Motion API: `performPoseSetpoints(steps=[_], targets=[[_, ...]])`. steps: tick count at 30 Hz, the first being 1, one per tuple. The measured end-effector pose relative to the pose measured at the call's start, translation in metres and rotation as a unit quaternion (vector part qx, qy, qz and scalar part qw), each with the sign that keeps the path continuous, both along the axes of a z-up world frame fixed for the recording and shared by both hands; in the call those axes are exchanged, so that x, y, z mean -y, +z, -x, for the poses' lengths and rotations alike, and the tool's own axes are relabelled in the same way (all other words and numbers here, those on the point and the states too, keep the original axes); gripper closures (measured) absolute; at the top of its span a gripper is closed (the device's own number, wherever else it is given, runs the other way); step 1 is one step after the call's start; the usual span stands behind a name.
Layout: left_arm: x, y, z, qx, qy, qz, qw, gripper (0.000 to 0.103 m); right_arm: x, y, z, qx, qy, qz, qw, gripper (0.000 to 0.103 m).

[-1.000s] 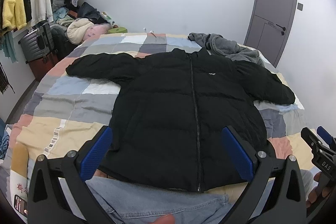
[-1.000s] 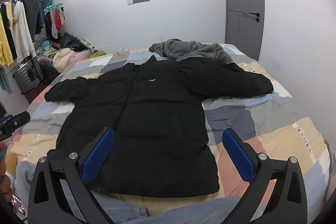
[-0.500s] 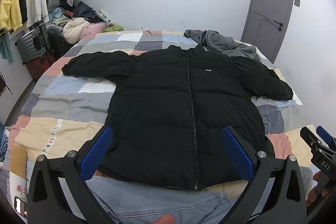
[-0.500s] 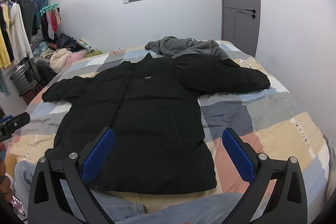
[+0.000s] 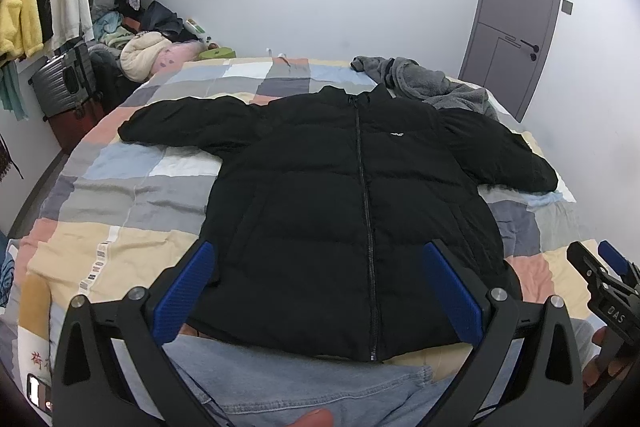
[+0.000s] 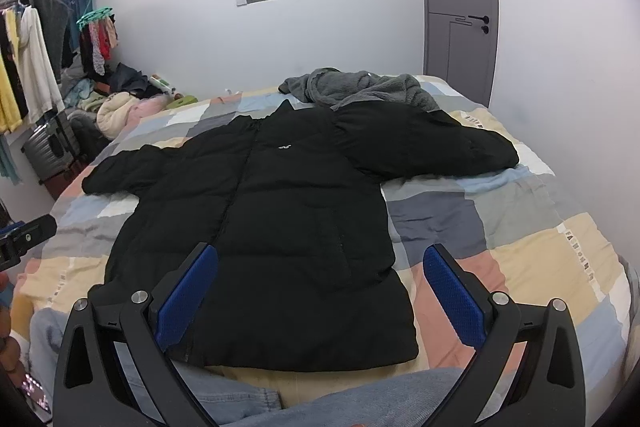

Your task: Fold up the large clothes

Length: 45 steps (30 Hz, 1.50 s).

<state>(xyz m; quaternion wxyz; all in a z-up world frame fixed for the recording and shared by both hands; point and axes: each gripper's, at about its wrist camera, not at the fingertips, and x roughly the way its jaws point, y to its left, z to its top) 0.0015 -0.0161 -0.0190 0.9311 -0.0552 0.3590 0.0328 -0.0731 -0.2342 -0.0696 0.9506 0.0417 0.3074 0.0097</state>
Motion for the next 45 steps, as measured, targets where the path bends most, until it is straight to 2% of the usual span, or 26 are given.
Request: performPoseSetpoints(steps=[5, 7, 12, 15, 19, 22, 25, 29, 36, 41, 45], targets=[[-0.002, 0.001, -0.002, 0.004, -0.004, 0.001, 1.0, 0.0, -0.003, 0.002, -0.004, 0.005, 0.003, 0.002, 1.0, 0.0], [-0.004, 0.003, -0.007, 0.008, -0.002, 0.014, 0.9999, 0.0, -0.002, 0.002, -0.007, 0.005, 0.004, 0.002, 1.0, 0.0], [-0.005, 0.001, -0.026, 0.002, -0.013, 0.028, 0.9995, 0.0, 0.003, 0.0, -0.018, 0.004, 0.004, -0.006, 1.0, 0.0], [-0.004, 0.001, -0.039, 0.006, -0.019, 0.023, 0.9995, 0.0, 0.003, -0.002, -0.029, 0.005, 0.001, -0.003, 1.0, 0.0], [-0.002, 0.0, -0.053, 0.012, -0.041, 0.025, 0.9988, 0.0, 0.002, 0.0, -0.043, 0.011, 0.0, 0.001, 1.0, 0.0], [-0.003, -0.001, -0.07, 0.011, -0.068, 0.044, 0.9967, 0.0, 0.0, 0.0, -0.055, 0.018, -0.001, -0.005, 1.0, 0.0], [-0.007, 0.002, -0.085, 0.038, -0.071, 0.049, 0.9956, 0.0, -0.004, -0.003, -0.072, 0.026, 0.001, -0.005, 1.0, 0.0], [-0.015, -0.015, -0.11, 0.059, -0.069, 0.045, 0.9948, 0.0, 0.001, -0.012, -0.095, 0.023, -0.007, -0.015, 1.0, 0.0], [-0.024, -0.064, -0.145, 0.055, -0.053, 0.027, 0.9967, 0.0, 0.017, -0.025, -0.13, 0.026, -0.019, 0.004, 0.999, 0.0], [-0.029, -0.078, -0.155, 0.048, -0.056, 0.05, 0.996, 0.0, 0.045, -0.016, -0.158, 0.041, -0.039, 0.019, 0.998, 0.0], [-0.029, -0.088, -0.161, 0.037, -0.058, 0.061, 0.9958, 0.0, 0.077, -0.004, -0.178, 0.065, -0.041, -0.003, 0.997, 0.0]])
